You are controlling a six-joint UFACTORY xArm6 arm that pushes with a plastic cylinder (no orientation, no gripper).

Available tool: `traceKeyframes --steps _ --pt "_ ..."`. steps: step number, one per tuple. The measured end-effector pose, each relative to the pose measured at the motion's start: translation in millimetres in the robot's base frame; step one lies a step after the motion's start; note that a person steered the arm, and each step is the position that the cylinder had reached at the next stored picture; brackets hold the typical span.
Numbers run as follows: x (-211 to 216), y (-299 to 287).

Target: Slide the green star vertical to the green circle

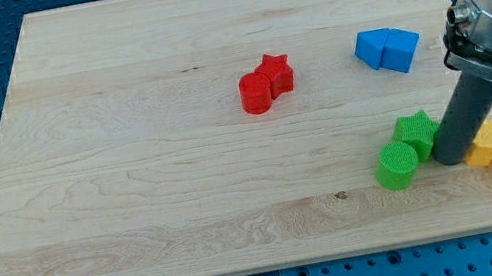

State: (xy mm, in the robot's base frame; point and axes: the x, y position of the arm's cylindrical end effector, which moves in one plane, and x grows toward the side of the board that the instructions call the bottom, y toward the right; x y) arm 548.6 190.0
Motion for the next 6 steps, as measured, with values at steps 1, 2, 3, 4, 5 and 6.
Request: traceKeyframes --steps 1,2,3,4,5,6 --pt "-6 -33" --pt "-24 -32" --pt "-2 -27" --pt "-39 -27" --pt "-46 -27" --pt "-70 -16"
